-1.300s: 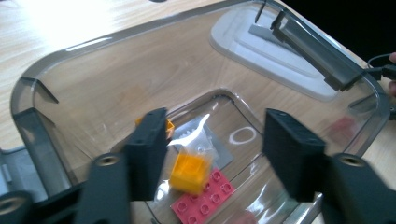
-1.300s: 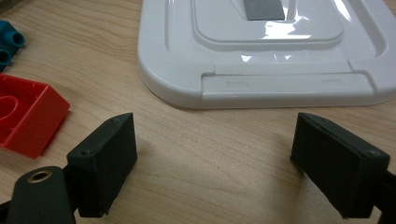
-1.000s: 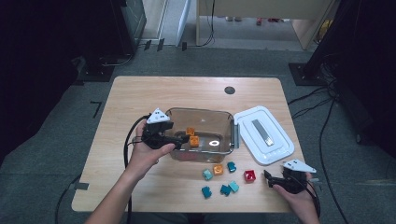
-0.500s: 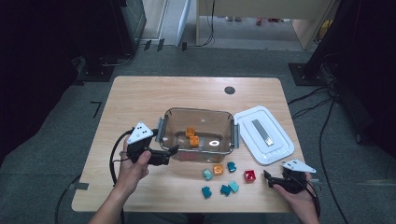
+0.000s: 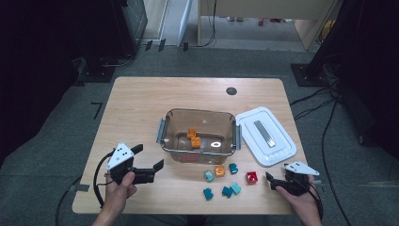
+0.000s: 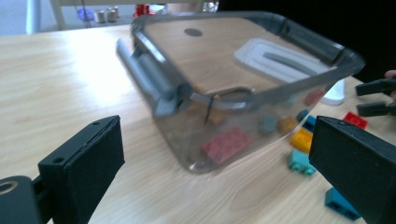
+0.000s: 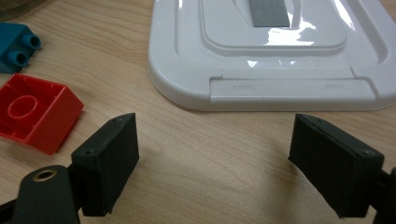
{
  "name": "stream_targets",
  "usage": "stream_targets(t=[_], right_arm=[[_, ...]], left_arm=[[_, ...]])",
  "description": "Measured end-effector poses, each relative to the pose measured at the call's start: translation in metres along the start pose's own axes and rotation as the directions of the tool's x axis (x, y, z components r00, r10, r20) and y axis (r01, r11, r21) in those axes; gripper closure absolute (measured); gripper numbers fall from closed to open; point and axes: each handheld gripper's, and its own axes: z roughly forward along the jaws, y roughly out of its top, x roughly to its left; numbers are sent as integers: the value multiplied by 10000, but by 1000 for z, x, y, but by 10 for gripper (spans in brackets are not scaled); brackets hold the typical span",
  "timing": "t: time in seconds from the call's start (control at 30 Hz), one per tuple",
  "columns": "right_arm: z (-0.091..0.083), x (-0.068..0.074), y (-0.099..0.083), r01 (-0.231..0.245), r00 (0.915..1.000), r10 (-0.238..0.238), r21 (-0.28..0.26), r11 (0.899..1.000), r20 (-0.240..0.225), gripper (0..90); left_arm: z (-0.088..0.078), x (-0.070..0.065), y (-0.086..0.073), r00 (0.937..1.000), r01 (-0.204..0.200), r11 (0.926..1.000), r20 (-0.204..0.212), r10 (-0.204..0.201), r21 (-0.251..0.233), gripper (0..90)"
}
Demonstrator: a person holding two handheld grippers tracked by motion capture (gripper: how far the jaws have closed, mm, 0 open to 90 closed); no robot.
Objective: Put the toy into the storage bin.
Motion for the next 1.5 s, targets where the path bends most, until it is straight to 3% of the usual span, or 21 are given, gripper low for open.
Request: stream_targets(t=[0.27, 0.5, 0.7, 0.8, 0.9, 1.2, 1.5], right_arm=[[-5, 4, 3, -7, 10000, 7, -277, 9996, -5, 198], [-8, 10, 5, 81, 9999, -86, -402, 9992, -113, 214], [-10, 17, 8, 121, 9994, -143, -650, 9978, -330, 254], [-12, 23, 9, 183, 9983, -225, -772, 9968, -542, 272], [-13, 29, 10, 215, 9966, -281, -856, 9961, -772, 289], [-14, 44, 11, 356, 9897, -487, -976, 9946, -1346, 312], [-10, 61, 10, 601, 9830, -735, -837, 9947, -1683, 322]], left_arm=[[-8, 21, -35, 9968, 410, 9986, -699, -385, 343, 31], [-11, 29, -57, 9942, 210, 9972, -1064, -134, 712, 31], [-10, 36, -71, 9891, 283, 9945, -1466, -133, 1008, 31], [-9, 39, -76, 9870, 317, 9925, -1603, -125, 1178, 31], [-8, 42, -81, 9789, 158, 9891, -2039, 145, 1462, 31], [-10, 51, -85, 9690, 473, 9844, -2470, -40, 1697, 31], [-5, 50, -89, 9583, 368, 9711, -2839, 326, 2358, 31]])
